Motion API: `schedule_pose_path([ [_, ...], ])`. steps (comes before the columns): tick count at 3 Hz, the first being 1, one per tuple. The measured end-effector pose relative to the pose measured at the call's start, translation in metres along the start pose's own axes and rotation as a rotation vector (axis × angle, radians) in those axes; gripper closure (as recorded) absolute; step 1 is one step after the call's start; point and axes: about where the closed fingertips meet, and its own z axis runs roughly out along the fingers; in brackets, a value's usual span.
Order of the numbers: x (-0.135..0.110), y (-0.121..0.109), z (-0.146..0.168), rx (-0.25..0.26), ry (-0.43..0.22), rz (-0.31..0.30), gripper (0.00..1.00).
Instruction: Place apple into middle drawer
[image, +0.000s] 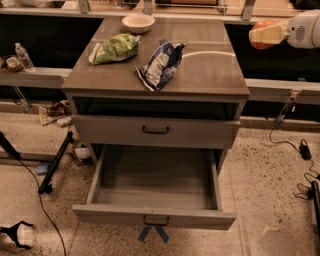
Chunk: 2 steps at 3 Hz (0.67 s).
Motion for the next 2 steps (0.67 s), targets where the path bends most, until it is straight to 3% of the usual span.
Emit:
schedule_pose_path([
  [1,0.023,0.004,-0.043,-0.026,0.007,0.055,1.00],
  [2,0.046,0.015,-0.066,-0.109,0.008,0.125,1.00],
])
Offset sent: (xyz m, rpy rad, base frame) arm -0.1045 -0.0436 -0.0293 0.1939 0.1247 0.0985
